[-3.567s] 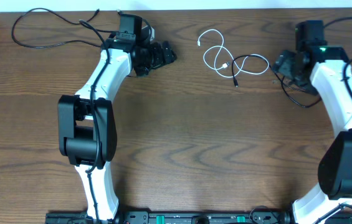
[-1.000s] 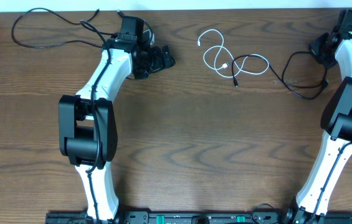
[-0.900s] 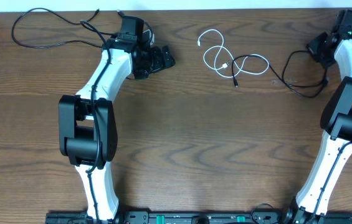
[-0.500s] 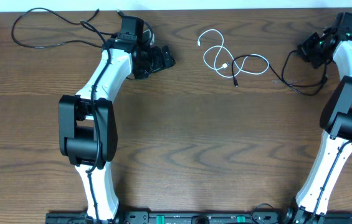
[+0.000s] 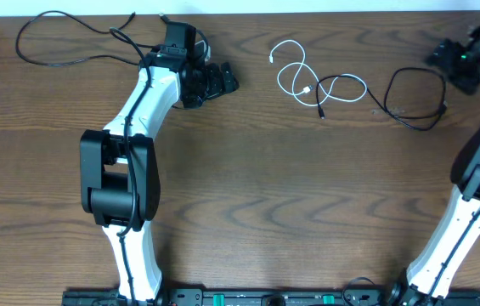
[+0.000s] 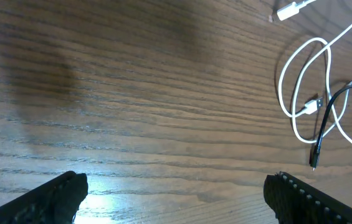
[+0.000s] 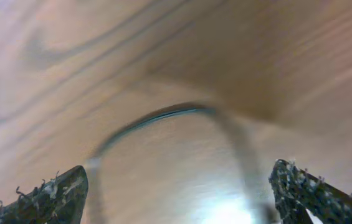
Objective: Untangle cables
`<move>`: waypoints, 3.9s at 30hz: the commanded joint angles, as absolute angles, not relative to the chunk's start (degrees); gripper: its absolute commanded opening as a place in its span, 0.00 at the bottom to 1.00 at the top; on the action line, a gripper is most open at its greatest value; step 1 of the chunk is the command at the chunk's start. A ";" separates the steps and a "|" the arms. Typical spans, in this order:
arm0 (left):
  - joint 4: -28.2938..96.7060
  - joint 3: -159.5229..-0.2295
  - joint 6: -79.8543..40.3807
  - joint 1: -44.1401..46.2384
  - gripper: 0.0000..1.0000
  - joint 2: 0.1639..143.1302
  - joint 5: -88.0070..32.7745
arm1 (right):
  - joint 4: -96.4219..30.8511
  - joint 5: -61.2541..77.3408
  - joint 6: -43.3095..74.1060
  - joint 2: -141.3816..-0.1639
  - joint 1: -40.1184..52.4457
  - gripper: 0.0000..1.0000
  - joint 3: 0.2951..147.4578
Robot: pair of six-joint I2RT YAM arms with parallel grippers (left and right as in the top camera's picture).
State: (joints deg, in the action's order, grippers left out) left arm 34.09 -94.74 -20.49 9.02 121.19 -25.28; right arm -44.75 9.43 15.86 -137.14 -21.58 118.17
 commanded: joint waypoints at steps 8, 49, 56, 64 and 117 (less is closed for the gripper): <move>33.80 -94.83 -19.29 8.97 0.96 121.51 -24.71 | -44.49 4.32 -1.41 -140.40 -22.35 0.82 113.86; 33.80 -94.83 -19.31 8.97 0.96 121.51 -24.77 | -49.82 63.86 -0.10 -126.02 -18.57 0.01 114.19; 33.61 -94.83 -19.27 8.86 0.96 121.51 -24.77 | -51.83 59.27 -0.54 -118.04 -10.96 0.01 114.19; 33.61 -94.83 -19.29 8.54 0.96 121.51 -24.75 | -57.84 9.54 9.04 -118.32 -0.58 0.35 114.08; 35.14 -94.83 -19.07 8.45 0.96 121.51 -21.52 | -60.58 0.82 24.80 -134.23 4.99 0.13 111.63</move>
State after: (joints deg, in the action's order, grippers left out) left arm 34.89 -94.72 -19.62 8.69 121.19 -22.13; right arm -59.88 0.56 24.05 -133.73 4.95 108.09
